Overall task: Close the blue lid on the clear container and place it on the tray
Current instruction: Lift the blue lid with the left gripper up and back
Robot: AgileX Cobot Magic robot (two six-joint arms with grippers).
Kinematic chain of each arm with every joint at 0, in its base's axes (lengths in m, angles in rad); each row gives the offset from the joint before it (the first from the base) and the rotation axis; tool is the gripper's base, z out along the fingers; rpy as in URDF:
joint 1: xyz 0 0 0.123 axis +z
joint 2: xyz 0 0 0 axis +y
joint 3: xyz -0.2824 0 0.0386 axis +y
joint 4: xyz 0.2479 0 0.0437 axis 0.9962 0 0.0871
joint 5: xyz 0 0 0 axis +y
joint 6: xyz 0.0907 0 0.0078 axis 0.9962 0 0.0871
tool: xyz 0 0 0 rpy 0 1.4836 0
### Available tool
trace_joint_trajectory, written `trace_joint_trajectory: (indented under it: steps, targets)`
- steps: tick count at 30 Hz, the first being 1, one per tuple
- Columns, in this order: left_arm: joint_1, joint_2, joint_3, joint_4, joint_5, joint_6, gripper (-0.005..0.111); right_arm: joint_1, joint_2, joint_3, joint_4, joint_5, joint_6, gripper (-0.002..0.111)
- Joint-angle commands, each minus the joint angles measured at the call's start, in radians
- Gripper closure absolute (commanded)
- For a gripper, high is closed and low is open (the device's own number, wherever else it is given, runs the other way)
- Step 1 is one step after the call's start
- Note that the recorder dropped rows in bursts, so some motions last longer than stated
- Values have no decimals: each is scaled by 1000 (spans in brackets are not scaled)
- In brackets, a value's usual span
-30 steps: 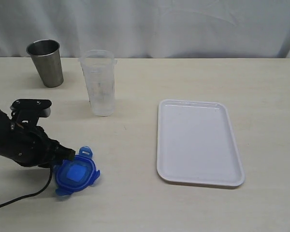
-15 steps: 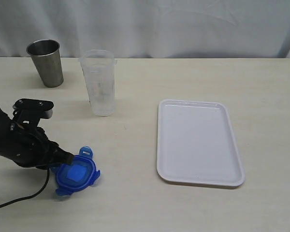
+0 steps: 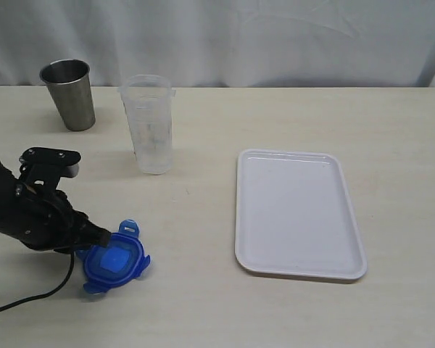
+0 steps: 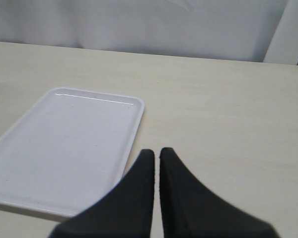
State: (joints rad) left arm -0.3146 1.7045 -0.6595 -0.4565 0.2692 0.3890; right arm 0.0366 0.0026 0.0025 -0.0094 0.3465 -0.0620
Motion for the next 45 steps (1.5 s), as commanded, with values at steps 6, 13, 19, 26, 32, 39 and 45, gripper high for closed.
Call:
trace_joint_trajectory:
  steps: [6, 13, 19, 26, 32, 39, 45]
  targets:
    - [-1, 3, 1, 0, -21, 2, 71, 2, -3, -3, -3, -5, -3, 104]
    - [-1, 25, 29, 0, -111, 2, 74, 2, -3, -3, -3, -5, -3, 104]
    - [-1, 58, 29, -8, -104, 2, 104, 2, -3, -3, -3, -5, -3, 104]
    - [-1, 34, 29, 36, -117, 15, 107, 2, -3, -3, -3, -5, -3, 104]
    - [-1, -72, 29, 36, -118, 36, 107, 2, -3, -3, -3, -5, -3, 104]
    - [-1, -157, 29, 53, -88, 36, 107, 2, -3, -3, -3, -5, -3, 104]
    - [-1, -188, 29, 53, -109, 36, 107, 2, -3, -3, -3, -5, -3, 104]
